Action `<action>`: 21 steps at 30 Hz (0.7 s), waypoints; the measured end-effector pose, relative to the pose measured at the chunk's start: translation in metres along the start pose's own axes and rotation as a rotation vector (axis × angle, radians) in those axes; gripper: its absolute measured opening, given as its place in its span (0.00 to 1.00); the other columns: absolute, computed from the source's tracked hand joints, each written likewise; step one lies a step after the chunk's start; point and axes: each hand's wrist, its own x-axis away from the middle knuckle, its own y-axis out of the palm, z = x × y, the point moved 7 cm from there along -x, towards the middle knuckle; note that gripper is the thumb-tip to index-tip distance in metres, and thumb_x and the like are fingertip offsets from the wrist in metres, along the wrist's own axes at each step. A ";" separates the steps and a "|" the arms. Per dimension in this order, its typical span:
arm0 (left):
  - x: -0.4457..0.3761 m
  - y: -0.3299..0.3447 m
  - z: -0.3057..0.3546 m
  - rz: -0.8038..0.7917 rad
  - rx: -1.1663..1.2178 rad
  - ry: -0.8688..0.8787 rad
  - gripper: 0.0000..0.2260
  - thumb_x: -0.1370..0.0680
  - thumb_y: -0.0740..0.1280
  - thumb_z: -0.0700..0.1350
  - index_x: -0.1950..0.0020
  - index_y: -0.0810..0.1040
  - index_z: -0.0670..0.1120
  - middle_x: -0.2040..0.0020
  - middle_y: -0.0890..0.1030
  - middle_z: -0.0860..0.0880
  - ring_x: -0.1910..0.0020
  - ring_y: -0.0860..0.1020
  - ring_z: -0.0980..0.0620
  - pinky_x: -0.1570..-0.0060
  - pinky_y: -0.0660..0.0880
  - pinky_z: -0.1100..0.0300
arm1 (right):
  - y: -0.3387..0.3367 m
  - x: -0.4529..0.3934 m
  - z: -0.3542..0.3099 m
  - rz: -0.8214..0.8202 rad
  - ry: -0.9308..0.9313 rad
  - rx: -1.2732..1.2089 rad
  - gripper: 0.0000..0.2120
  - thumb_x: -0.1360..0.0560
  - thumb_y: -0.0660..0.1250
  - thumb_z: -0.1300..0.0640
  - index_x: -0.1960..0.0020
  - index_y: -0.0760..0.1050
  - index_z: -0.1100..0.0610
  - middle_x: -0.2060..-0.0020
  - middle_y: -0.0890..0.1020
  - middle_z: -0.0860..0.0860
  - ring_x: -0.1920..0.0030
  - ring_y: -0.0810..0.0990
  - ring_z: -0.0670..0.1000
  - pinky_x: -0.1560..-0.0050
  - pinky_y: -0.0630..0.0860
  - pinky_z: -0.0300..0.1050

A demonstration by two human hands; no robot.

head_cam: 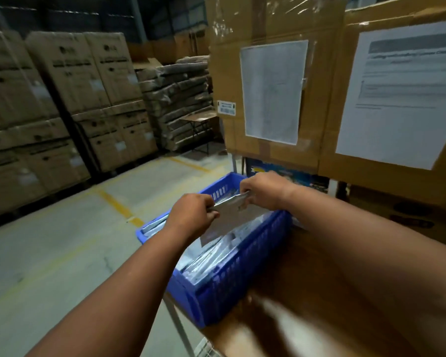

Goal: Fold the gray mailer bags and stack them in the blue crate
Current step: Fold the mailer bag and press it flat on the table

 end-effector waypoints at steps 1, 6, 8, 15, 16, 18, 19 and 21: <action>0.003 0.002 -0.017 -0.004 -0.025 -0.020 0.13 0.24 0.76 0.54 0.61 0.76 0.51 0.61 0.82 0.47 0.55 0.80 0.41 0.61 0.67 0.53 | 0.011 -0.015 -0.012 -0.005 -0.027 0.012 0.06 0.19 0.68 0.44 0.44 0.78 0.42 0.48 0.83 0.45 0.48 0.81 0.53 0.52 0.73 0.51; 0.022 0.020 -0.095 -0.059 -0.093 -0.116 0.07 0.23 0.74 0.52 0.55 0.82 0.49 0.53 0.85 0.46 0.50 0.81 0.41 0.59 0.71 0.54 | 0.066 -0.070 -0.068 -0.085 -0.113 0.022 0.06 0.18 0.67 0.47 0.43 0.78 0.45 0.44 0.84 0.48 0.43 0.82 0.58 0.47 0.76 0.53; 0.029 0.031 -0.115 -0.095 -0.123 -0.145 0.07 0.23 0.72 0.52 0.53 0.83 0.49 0.52 0.85 0.46 0.48 0.81 0.41 0.59 0.71 0.55 | 0.083 -0.086 -0.083 -0.113 -0.134 0.036 0.06 0.18 0.68 0.48 0.42 0.78 0.45 0.44 0.84 0.49 0.43 0.82 0.59 0.47 0.76 0.52; 0.034 0.066 -0.142 -0.227 -0.232 -0.164 0.08 0.23 0.70 0.52 0.51 0.82 0.48 0.49 0.84 0.48 0.45 0.81 0.42 0.53 0.75 0.54 | 0.133 -0.123 -0.110 -0.213 -0.187 0.077 0.06 0.21 0.71 0.47 0.45 0.77 0.42 0.53 0.80 0.46 0.50 0.81 0.55 0.55 0.70 0.47; 0.034 0.069 -0.144 -0.235 -0.247 -0.160 0.08 0.23 0.70 0.52 0.51 0.82 0.48 0.49 0.84 0.48 0.45 0.81 0.42 0.53 0.74 0.54 | 0.137 -0.125 -0.111 -0.217 -0.195 0.081 0.06 0.21 0.71 0.47 0.45 0.77 0.42 0.52 0.81 0.46 0.49 0.81 0.54 0.55 0.70 0.47; 0.034 0.075 -0.147 -0.249 -0.270 -0.152 0.08 0.23 0.70 0.52 0.51 0.82 0.48 0.49 0.84 0.48 0.45 0.81 0.43 0.52 0.76 0.54 | 0.144 -0.128 -0.113 -0.221 -0.212 0.092 0.06 0.21 0.71 0.47 0.44 0.79 0.43 0.49 0.83 0.47 0.47 0.82 0.55 0.53 0.72 0.48; 0.034 0.077 -0.148 -0.254 -0.275 -0.153 0.08 0.23 0.70 0.52 0.50 0.83 0.48 0.50 0.85 0.48 0.45 0.81 0.43 0.51 0.77 0.53 | 0.145 -0.129 -0.113 -0.222 -0.219 0.100 0.07 0.21 0.71 0.47 0.43 0.79 0.44 0.47 0.84 0.47 0.46 0.82 0.55 0.52 0.74 0.48; 0.032 0.081 -0.152 -0.257 -0.289 -0.164 0.08 0.24 0.70 0.52 0.50 0.83 0.49 0.50 0.85 0.48 0.45 0.82 0.43 0.50 0.77 0.53 | 0.147 -0.130 -0.114 -0.217 -0.233 0.117 0.09 0.21 0.70 0.47 0.42 0.80 0.46 0.45 0.84 0.48 0.45 0.82 0.56 0.49 0.77 0.50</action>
